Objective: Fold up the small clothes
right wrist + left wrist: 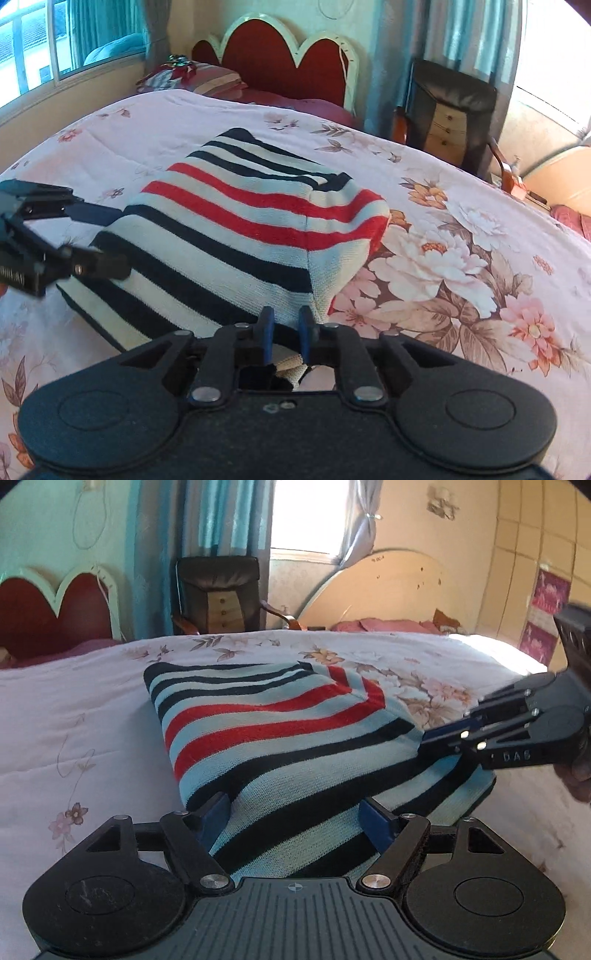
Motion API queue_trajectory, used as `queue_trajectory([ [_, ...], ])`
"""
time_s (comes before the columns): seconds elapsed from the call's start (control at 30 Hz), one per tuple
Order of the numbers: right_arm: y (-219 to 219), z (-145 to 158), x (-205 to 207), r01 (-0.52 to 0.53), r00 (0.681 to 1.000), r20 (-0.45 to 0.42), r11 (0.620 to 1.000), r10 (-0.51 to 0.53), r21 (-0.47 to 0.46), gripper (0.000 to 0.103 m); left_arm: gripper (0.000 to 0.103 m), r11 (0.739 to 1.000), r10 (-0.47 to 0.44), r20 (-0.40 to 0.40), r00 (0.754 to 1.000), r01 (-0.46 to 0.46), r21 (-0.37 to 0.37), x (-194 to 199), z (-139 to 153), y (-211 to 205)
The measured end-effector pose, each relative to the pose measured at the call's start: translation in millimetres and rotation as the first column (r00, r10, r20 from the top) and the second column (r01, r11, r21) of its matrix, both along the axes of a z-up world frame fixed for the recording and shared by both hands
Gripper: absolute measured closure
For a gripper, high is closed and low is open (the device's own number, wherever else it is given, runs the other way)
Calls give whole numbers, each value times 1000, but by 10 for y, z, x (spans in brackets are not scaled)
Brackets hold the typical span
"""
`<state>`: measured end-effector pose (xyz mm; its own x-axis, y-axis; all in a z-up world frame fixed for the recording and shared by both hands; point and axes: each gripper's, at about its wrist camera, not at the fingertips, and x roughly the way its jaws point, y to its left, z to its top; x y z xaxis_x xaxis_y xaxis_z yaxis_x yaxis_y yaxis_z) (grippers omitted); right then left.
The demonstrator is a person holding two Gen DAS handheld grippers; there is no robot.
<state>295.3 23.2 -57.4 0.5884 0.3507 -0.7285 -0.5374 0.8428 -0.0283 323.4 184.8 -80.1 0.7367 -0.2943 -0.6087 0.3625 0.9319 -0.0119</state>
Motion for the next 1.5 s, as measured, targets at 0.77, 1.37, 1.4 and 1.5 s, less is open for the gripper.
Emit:
queue_trajectory([
  [0.77, -198, 190, -612, 165, 986, -34, 983, -162, 86, 38, 0, 970, 242, 14, 970, -242, 35, -762, 191, -166],
  [1.37, -618, 1133, -2265, 245, 958, 98, 947, -269, 205, 1, 0, 947, 320, 138, 937, -313, -70, -2429, 1120, -500],
  [1.4, -636, 1171, -2378, 251, 953, 120, 945, -280, 210, 1, 0, 944, 328, 141, 934, -319, -82, -2538, 1160, -511],
  [1.5, -674, 1256, -2672, 271, 941, 149, 941, -303, 202, 1, 0, 927, 371, 153, 916, -358, -107, -2861, 1269, -533],
])
